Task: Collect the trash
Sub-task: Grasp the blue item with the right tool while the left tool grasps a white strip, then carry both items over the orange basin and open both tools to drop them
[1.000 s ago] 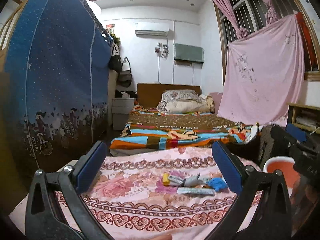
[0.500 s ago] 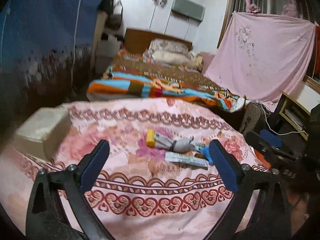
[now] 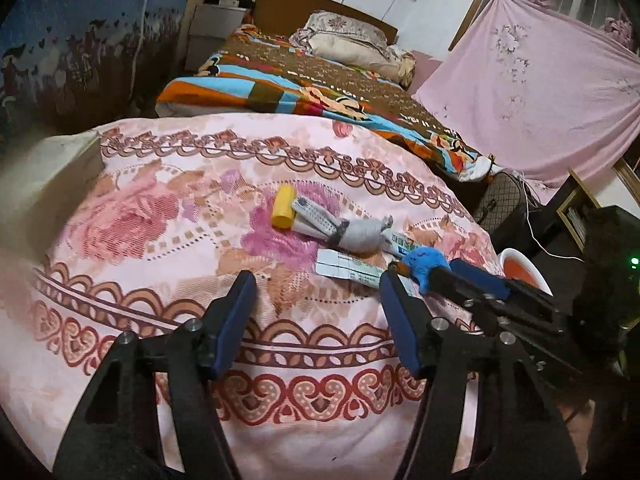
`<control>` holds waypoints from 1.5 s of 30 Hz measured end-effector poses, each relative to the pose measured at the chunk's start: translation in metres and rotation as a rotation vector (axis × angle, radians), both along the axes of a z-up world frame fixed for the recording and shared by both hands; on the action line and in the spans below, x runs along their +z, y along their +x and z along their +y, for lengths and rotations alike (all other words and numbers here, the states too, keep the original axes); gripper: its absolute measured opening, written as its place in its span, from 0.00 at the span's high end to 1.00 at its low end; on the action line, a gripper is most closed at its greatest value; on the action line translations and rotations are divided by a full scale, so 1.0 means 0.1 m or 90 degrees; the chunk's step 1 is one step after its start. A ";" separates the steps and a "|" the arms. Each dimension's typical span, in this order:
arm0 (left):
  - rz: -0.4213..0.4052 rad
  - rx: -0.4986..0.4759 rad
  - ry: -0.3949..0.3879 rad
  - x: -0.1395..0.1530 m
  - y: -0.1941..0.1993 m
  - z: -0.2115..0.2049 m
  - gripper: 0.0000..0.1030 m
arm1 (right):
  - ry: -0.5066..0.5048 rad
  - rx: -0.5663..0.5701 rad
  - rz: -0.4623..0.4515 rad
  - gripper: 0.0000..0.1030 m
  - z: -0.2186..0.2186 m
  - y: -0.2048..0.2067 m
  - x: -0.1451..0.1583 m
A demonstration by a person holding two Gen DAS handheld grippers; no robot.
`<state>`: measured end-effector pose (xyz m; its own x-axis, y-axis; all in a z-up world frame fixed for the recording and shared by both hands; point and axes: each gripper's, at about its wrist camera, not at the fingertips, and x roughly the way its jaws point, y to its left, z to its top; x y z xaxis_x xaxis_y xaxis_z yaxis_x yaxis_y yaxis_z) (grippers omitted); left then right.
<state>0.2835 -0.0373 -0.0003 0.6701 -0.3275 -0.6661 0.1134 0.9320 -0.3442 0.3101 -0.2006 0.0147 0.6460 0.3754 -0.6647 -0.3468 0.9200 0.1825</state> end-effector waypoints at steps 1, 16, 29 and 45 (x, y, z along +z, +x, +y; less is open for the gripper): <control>0.001 -0.003 0.002 0.00 0.00 -0.02 0.56 | -0.003 0.001 0.009 0.68 0.01 0.02 -0.02; 0.057 0.000 -0.057 -0.06 0.10 -0.24 0.77 | 0.069 -0.045 -0.020 0.84 -0.24 -0.03 0.08; 0.082 0.068 -0.126 -0.16 0.25 -0.33 0.98 | 0.126 -0.080 -0.032 0.84 -0.43 -0.04 0.11; -0.119 0.021 -0.112 0.26 -0.29 -0.32 1.00 | 0.167 -0.072 -0.153 0.84 -0.51 -0.41 0.30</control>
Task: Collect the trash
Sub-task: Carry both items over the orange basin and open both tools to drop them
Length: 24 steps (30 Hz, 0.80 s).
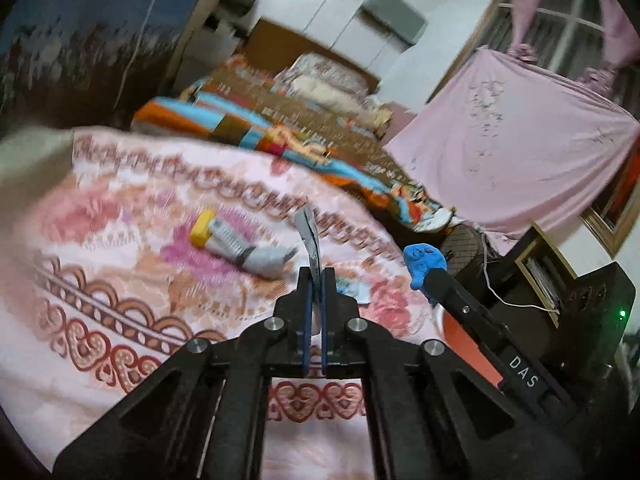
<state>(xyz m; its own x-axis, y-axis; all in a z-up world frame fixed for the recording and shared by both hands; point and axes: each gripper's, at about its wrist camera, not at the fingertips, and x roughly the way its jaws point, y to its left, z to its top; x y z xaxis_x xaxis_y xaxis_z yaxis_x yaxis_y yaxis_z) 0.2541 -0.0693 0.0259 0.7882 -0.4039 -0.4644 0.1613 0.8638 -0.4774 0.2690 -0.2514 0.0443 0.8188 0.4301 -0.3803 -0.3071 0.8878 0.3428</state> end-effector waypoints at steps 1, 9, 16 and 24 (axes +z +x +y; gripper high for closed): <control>-0.018 -0.002 0.014 0.05 -0.04 -0.03 1.00 | 0.003 -0.002 -0.023 0.84 -0.01 -0.07 0.03; -0.153 -0.039 0.102 0.46 -0.30 -0.31 1.00 | -0.011 -0.034 -0.193 0.84 -0.03 -0.50 0.30; -0.235 -0.097 0.108 0.72 -0.44 -0.53 1.00 | -0.044 -0.144 -0.333 0.84 -0.26 -0.93 0.59; -0.271 -0.168 0.100 0.83 -0.39 -0.90 1.00 | -0.001 -0.276 -0.369 0.84 -0.87 -1.11 0.64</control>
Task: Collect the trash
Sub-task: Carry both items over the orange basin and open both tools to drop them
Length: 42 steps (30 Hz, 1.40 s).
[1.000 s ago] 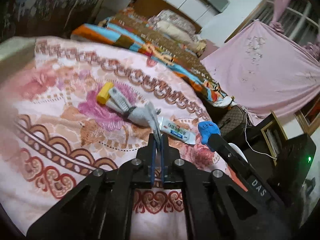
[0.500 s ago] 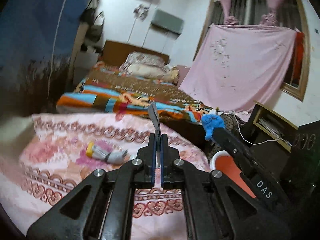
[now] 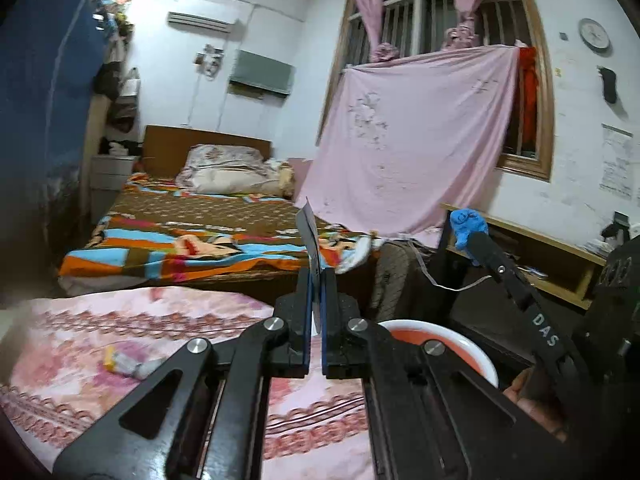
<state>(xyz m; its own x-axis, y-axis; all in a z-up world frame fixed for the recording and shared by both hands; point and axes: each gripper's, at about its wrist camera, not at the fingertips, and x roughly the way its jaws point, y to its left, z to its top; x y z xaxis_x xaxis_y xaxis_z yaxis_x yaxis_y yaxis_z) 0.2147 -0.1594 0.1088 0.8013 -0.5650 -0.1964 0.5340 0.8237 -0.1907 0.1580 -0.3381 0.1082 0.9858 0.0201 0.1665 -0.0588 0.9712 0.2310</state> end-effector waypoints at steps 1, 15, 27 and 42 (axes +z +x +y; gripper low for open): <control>0.000 -0.017 0.002 0.00 0.00 -0.07 1.00 | 0.009 -0.014 0.001 0.84 -0.07 0.00 -0.01; 0.028 -0.206 0.063 -0.04 0.13 -0.96 1.00 | 0.121 -0.166 0.104 0.82 -0.83 0.11 -0.29; 0.124 -0.254 0.077 -0.25 0.29 -1.33 1.00 | 0.182 -0.227 0.173 0.81 -1.09 0.10 -0.47; 0.183 -0.240 0.054 -0.38 0.36 -1.31 0.87 | 0.211 -0.238 0.250 0.70 -1.17 0.18 -0.60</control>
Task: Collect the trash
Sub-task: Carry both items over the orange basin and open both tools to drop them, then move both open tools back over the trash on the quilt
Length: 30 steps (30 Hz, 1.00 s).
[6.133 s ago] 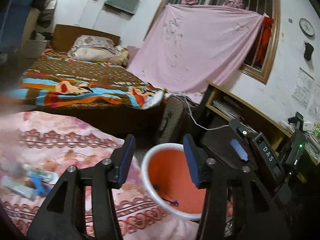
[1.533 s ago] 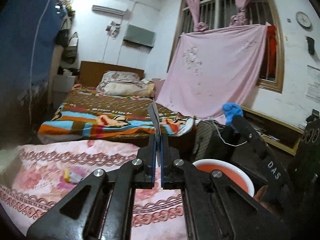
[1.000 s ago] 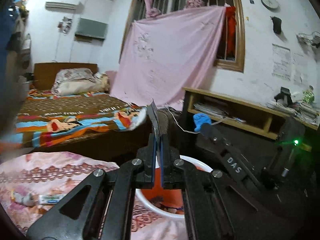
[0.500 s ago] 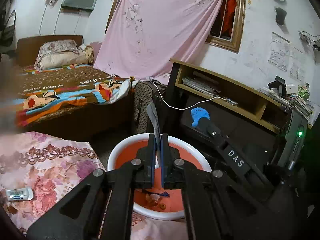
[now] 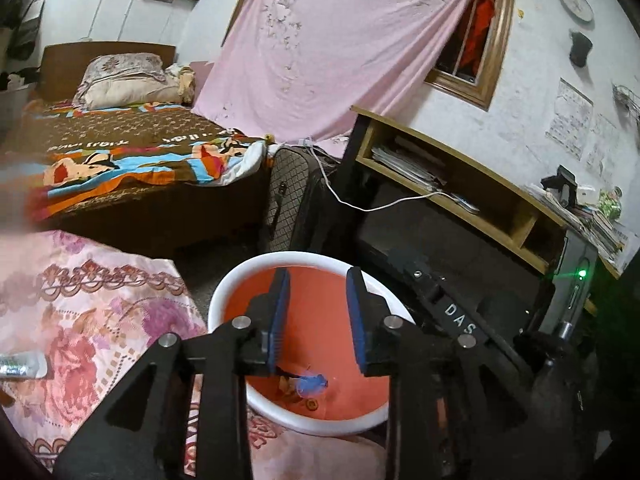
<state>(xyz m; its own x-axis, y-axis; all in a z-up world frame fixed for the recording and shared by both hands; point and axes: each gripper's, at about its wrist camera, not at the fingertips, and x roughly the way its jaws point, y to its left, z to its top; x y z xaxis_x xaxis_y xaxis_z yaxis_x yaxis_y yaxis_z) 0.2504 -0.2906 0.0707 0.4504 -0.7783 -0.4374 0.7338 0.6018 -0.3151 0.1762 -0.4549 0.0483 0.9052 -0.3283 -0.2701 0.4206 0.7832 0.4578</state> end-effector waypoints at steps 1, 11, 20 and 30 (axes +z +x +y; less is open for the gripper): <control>-0.002 0.008 0.000 0.00 0.00 0.03 0.87 | 0.001 0.000 0.001 0.69 0.00 0.00 0.00; -0.062 0.109 0.001 0.08 -0.04 0.28 0.70 | -0.037 0.012 -0.008 0.55 0.11 0.02 0.08; -0.087 0.226 -0.023 0.14 -0.03 0.78 0.39 | -0.081 0.044 -0.060 0.25 0.32 -0.01 0.21; -0.140 0.362 0.002 0.14 -0.08 1.37 0.11 | -0.141 0.066 -0.108 0.01 0.66 0.00 0.32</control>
<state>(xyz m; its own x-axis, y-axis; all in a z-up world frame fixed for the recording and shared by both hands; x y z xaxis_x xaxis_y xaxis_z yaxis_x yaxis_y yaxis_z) 0.2428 -0.1533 0.0843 0.8754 -0.3878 -0.2888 0.3448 0.9194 -0.1893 0.1765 -0.3891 0.0798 0.9633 -0.2650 -0.0436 0.2643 0.9068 0.3283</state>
